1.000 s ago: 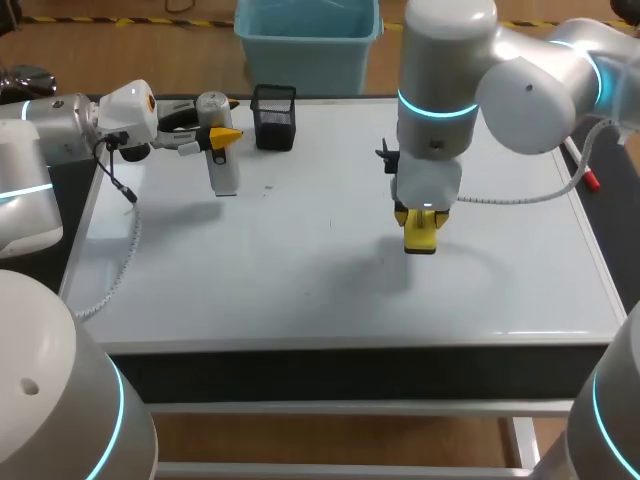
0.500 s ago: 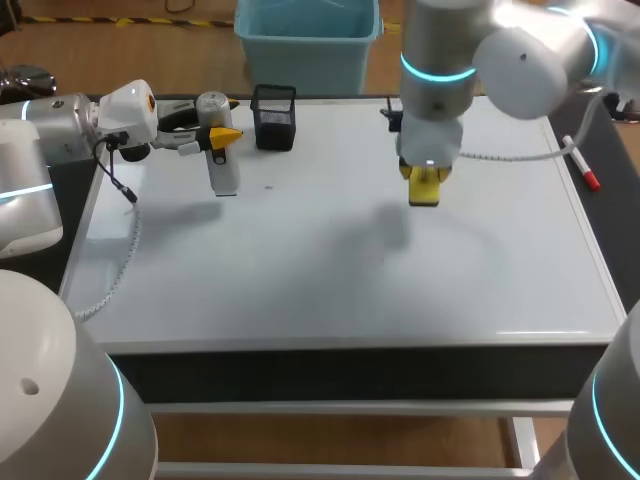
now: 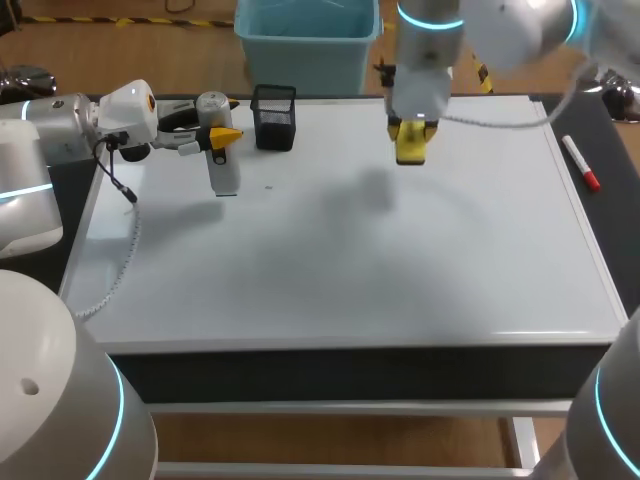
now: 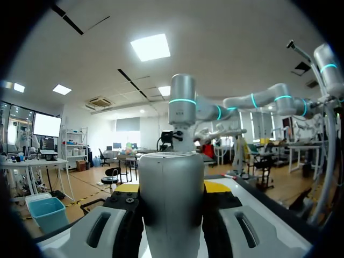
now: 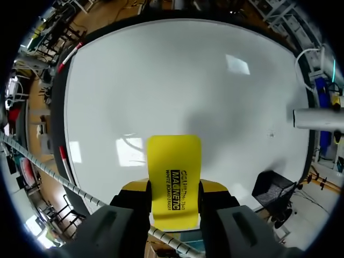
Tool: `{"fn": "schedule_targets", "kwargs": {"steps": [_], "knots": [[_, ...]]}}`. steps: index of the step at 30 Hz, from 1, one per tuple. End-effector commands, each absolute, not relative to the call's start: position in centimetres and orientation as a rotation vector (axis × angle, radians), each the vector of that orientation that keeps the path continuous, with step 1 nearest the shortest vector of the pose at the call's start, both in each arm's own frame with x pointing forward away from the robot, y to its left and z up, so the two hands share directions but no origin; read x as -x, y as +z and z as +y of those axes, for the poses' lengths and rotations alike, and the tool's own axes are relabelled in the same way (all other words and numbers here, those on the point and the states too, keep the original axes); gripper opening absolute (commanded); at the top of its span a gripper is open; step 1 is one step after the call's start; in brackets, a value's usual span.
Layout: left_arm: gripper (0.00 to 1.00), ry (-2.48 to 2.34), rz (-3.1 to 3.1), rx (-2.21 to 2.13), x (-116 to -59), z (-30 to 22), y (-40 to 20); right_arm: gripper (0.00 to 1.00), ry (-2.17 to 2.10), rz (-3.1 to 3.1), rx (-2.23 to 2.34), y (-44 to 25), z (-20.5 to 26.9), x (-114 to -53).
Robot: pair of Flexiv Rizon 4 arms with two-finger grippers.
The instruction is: Pick up the inspection probe, press it on each red-marked spot on the whiteboard one by one, put down the probe, pick up the eraser, and wipe off all the red marks.
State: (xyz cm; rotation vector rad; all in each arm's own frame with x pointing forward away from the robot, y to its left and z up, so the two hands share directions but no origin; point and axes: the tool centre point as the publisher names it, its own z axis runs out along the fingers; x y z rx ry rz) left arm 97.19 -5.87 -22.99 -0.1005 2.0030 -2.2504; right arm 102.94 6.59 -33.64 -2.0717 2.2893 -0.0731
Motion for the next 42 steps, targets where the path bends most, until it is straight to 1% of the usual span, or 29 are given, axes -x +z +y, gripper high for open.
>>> {"fn": "schedule_targets", "kwargs": {"steps": [1,14,20,29,42], "knots": [[0.0,-2.251,2.001,0.098,-97.2,-5.9,-22.9,0.0,0.062,2.315,2.143,-34.6,7.2,-106.4],[0.0,-2.251,2.001,0.098,-97.2,-5.9,-22.9,0.0,0.087,2.35,2.183,-36.7,8.1,-110.1],[0.0,-2.251,2.001,0.098,-97.2,-5.9,-22.9,0.0,0.085,2.378,2.195,-37.9,8.2,-110.8],[0.0,-2.251,2.001,0.098,-97.2,-5.9,-22.9,0.0,0.094,2.415,2.184,-39.3,7.1,-111.5],[0.0,-2.251,2.001,0.098,-97.2,-5.9,-22.9,0.0,0.106,2.417,2.183,-40.4,7.4,-112.2]]}}
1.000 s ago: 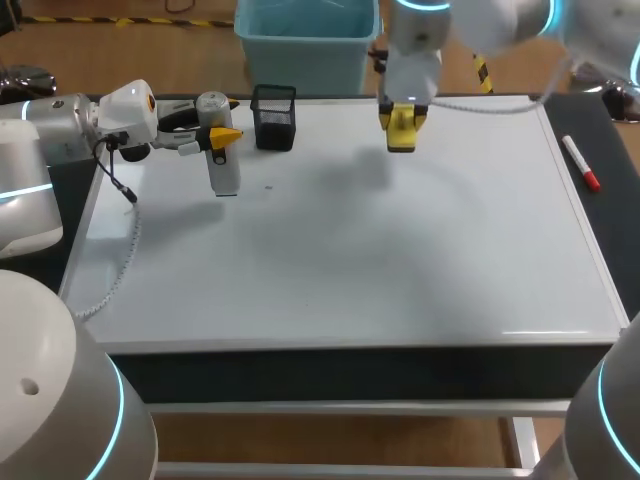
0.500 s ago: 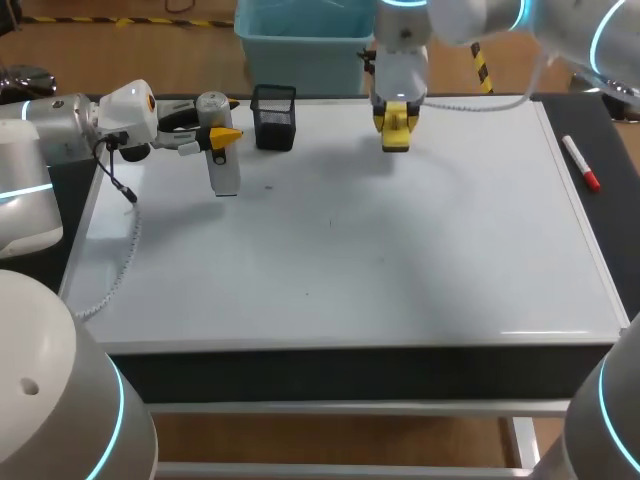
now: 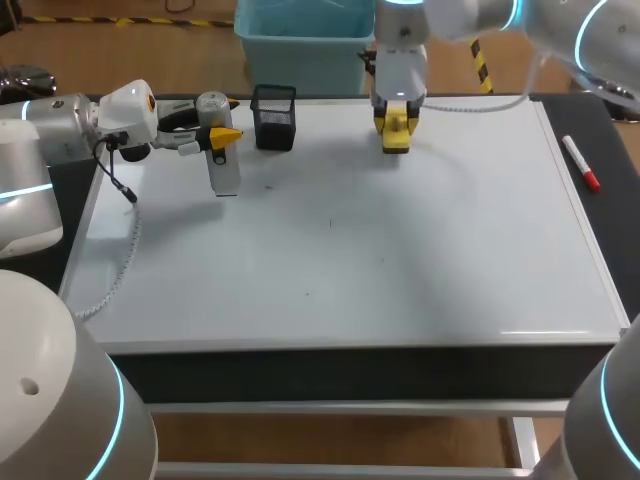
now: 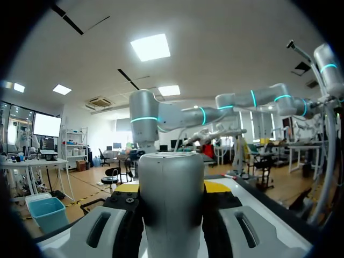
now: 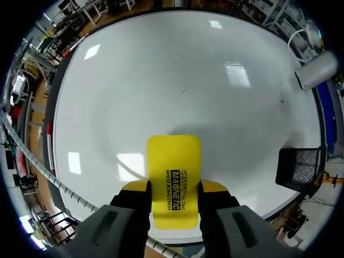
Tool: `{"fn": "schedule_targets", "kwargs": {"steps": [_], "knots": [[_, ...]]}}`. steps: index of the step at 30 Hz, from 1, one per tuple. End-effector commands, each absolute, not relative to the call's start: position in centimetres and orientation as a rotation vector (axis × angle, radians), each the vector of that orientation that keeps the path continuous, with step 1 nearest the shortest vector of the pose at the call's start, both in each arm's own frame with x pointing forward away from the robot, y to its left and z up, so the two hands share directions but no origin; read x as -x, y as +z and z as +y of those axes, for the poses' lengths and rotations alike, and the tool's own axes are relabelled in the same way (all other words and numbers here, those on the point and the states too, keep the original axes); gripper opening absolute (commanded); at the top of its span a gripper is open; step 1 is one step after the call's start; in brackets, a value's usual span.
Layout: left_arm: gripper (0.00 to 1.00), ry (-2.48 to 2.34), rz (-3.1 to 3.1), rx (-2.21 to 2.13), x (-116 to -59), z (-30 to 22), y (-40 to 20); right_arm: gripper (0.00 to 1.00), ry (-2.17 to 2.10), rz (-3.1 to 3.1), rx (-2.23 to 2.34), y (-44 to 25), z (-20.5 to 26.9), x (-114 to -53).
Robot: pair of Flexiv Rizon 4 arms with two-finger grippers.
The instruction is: Pick up the inspection probe, press it on each red-marked spot on the whiteboard one by one, put down the probe, pick up the eraser, and wipe off all the red marks.
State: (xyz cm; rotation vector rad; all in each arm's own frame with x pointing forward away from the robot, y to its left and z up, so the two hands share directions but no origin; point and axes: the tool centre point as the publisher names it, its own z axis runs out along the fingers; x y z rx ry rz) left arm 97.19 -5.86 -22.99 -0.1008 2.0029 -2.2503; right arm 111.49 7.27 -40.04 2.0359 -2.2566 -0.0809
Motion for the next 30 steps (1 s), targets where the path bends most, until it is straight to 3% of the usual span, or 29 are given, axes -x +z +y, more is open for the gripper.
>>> {"fn": "schedule_targets", "kwargs": {"steps": [1,30], "knots": [[0.0,-2.251,2.001,0.098,-97.2,-5.9,-22.9,0.0,-0.099,-2.245,-2.025,-40.5,7.5,-112.2],[0.0,-2.251,2.001,0.098,-97.2,-5.9,-22.9,0.0,-0.052,-2.258,-2.048,-42.2,7.3,-112.0]]}}
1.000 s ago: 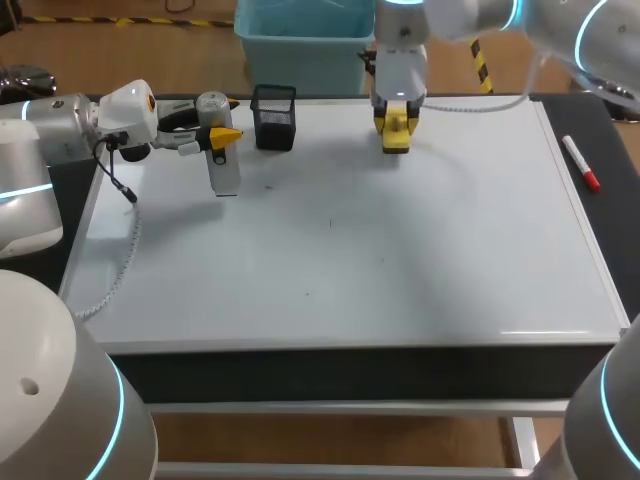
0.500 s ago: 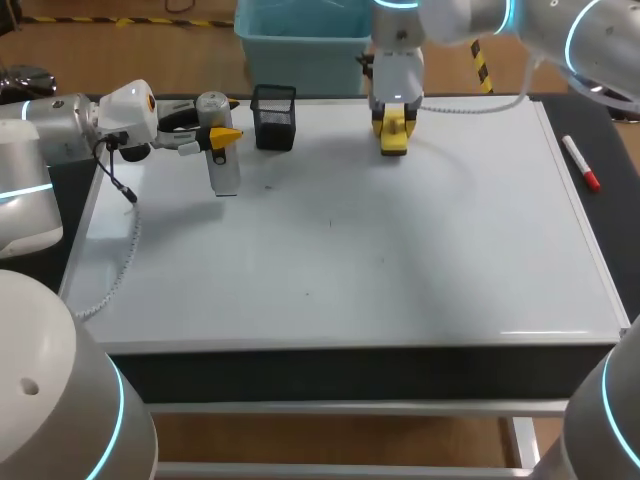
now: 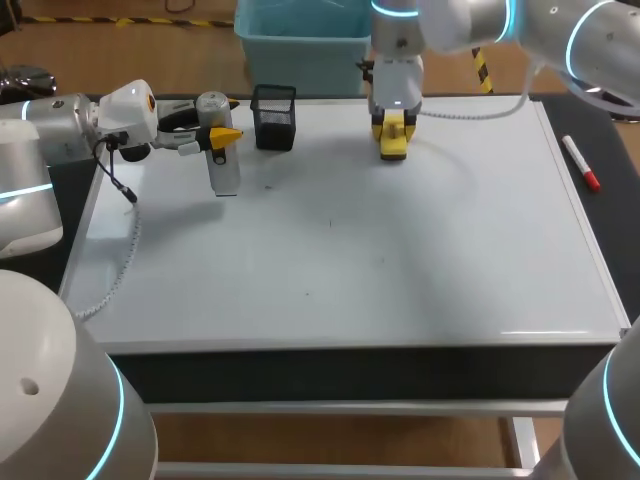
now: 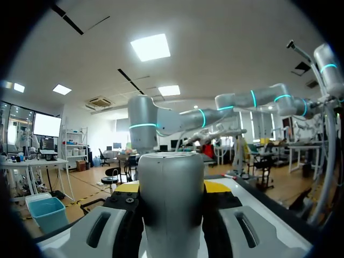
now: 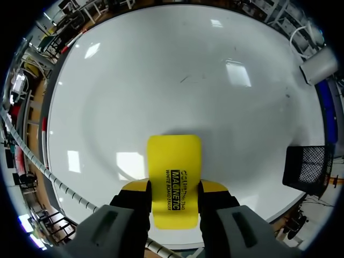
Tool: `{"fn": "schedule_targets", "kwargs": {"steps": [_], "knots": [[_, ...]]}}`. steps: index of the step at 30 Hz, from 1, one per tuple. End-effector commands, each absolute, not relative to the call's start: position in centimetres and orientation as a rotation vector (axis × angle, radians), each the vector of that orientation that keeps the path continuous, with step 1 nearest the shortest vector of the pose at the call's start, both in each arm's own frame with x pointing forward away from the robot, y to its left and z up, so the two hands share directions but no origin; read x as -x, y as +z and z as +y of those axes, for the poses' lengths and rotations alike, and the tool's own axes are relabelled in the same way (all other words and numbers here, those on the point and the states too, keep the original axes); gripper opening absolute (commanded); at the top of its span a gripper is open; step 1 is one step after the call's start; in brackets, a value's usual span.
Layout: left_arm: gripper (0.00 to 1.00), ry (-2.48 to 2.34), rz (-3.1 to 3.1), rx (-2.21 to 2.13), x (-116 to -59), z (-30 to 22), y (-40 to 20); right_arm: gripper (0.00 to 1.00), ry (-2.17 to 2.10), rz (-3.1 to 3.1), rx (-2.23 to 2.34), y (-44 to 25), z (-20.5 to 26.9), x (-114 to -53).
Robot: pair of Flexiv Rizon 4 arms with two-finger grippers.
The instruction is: Pick up the inspection probe, press it on each red-marked spot on the whiteboard one by one, put down the probe, pick up the eraser, and wipe off all the red marks.
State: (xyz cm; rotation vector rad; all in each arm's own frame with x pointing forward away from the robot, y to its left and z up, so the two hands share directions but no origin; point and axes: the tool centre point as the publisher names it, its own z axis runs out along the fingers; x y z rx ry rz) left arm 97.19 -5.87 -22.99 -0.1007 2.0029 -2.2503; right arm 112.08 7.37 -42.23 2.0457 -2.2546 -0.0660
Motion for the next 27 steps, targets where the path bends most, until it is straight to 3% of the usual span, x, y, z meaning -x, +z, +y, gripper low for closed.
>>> {"fn": "schedule_targets", "kwargs": {"steps": [1,20,21,22,27], "knots": [[0.0,-2.251,2.001,0.098,-97.24,-5.89,-22.94,0.0,-0.048,-2.258,-2.051,-42.23,7.27,-111.93],[0.0,-2.251,2.001,0.098,-97.24,-5.89,-22.94,0.0,-0.008,-2.283,-2.035,-42.5,7.1,-111.71],[0.0,-2.251,2.001,0.098,-97.24,-5.89,-22.94,0.42,-0.008,-2.282,-2.034,-42.5,7.09,-111.69],[0.0,-2.251,2.001,0.098,-97.24,-5.89,-22.94,1.0,-0.008,-2.283,-2.033,-42.5,7.08,-111.66],[0.0,-2.251,2.001,0.098,-97.24,-5.89,-22.94,1.0,0.002,-2.33,-2.006,-41.78,6.51,-111.54]]}}
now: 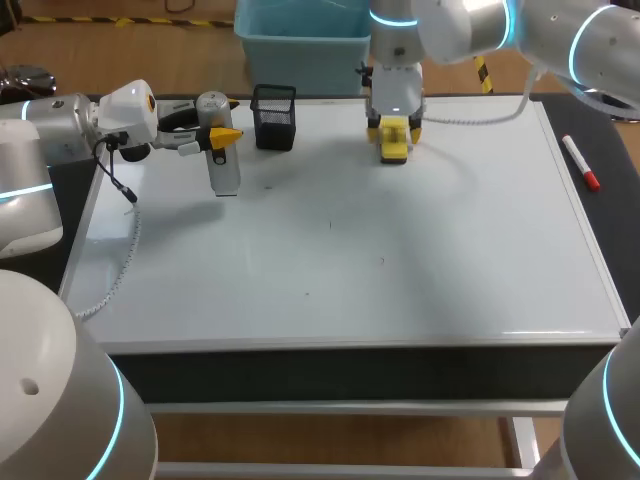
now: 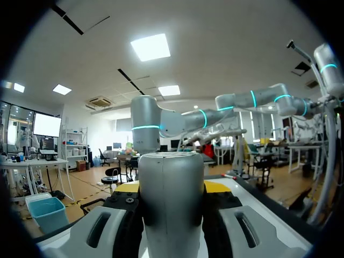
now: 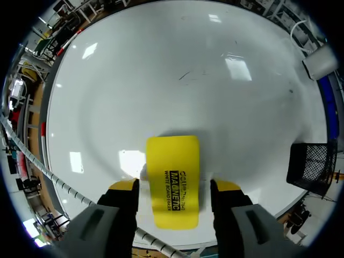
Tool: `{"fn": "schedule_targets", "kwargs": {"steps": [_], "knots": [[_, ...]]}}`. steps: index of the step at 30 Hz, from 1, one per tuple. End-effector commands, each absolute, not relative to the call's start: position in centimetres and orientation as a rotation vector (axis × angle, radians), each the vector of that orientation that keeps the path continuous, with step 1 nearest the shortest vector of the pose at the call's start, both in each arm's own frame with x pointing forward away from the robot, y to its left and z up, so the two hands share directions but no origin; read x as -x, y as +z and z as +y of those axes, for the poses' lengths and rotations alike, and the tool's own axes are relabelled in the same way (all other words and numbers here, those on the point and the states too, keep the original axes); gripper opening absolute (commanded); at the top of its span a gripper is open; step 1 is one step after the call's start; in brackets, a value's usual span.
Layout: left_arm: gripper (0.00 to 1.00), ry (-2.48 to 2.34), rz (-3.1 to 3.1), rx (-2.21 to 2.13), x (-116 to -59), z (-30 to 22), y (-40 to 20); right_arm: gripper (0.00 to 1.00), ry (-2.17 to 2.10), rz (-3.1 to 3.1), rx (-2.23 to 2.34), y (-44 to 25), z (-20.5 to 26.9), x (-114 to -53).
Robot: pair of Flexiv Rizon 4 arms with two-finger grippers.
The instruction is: Pick up the inspection probe, press it on each red-marked spot on the whiteboard one by one, put down the probe, pick up the eraser, and wipe off all the red marks.
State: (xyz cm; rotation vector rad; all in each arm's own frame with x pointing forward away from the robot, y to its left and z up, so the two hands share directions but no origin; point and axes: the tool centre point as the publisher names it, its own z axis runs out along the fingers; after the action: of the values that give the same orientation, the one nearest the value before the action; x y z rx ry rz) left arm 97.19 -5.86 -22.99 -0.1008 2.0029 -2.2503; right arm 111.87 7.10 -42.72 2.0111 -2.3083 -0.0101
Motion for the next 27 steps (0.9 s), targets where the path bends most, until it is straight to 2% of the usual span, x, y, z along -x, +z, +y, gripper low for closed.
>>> {"fn": "schedule_targets", "kwargs": {"steps": [1,11,27], "knots": [[0.0,-2.251,2.001,0.098,-97.2,-5.9,-22.9,1.0,0.003,-2.342,-2.002,-41.5,6.3,-111.6],[0.0,-2.251,2.001,0.098,-97.2,-5.9,-22.9,1.0,-0.202,-2.665,-1.787,-36.7,3.2,-112.3],[0.0,-2.251,2.001,0.098,-97.2,-5.9,-22.9,1.0,-0.64,-2.984,-0.952,-29.8,-3.9,-113.4]]}}
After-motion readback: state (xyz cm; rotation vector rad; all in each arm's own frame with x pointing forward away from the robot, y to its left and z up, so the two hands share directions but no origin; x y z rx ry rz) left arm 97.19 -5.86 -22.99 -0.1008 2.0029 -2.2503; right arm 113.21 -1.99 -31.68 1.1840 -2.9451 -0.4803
